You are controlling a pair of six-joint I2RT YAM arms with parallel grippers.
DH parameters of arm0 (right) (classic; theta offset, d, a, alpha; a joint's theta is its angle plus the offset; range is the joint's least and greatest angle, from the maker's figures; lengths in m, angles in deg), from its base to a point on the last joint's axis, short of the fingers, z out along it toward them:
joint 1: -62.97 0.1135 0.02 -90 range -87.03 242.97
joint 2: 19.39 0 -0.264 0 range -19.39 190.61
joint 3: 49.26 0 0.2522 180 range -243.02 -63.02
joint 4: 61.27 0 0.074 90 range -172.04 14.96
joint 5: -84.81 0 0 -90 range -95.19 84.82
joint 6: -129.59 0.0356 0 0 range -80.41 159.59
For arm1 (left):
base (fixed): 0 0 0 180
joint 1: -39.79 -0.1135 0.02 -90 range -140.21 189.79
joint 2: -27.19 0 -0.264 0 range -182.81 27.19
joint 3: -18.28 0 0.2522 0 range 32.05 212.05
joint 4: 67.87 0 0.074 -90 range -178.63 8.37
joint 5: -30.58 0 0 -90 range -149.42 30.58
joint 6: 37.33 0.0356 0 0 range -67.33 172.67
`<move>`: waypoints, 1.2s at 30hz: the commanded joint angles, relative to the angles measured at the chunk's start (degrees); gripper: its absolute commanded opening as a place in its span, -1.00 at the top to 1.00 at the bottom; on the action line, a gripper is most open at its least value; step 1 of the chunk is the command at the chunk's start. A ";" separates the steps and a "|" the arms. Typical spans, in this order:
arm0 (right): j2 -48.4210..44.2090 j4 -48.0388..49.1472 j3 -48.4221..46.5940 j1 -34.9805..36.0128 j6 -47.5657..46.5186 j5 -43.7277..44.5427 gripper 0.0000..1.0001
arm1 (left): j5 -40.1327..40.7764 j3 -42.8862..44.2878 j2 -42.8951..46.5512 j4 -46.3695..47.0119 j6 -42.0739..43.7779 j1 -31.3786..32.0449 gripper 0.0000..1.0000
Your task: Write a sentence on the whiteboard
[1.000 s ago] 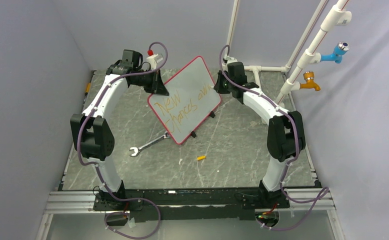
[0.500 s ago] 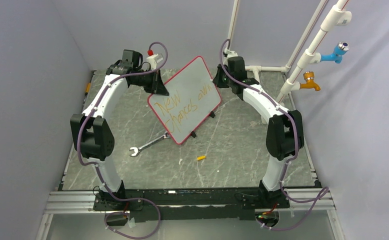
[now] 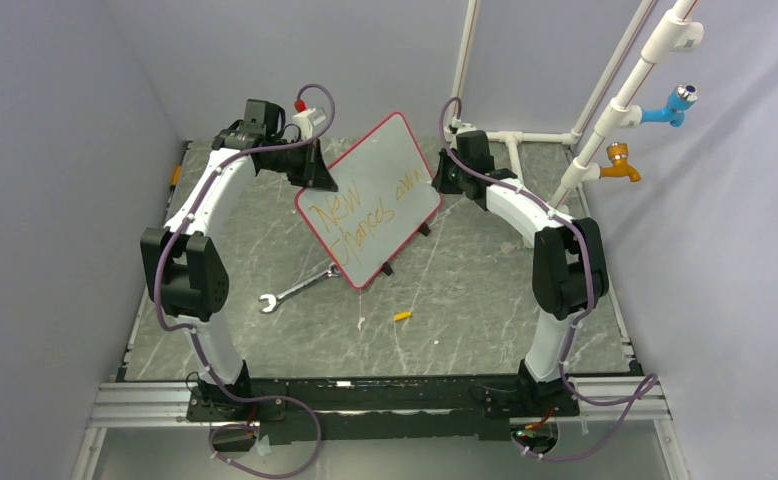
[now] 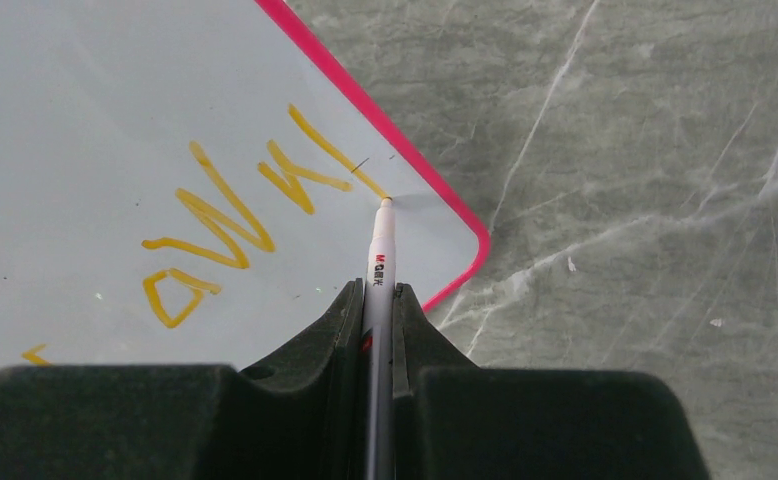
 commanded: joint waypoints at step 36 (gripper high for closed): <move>2.75 0.82 -9.94 0.16 2.12 -3.18 1.00 | 5.16 -1.61 0.77 -1.81 6.62 1.10 1.00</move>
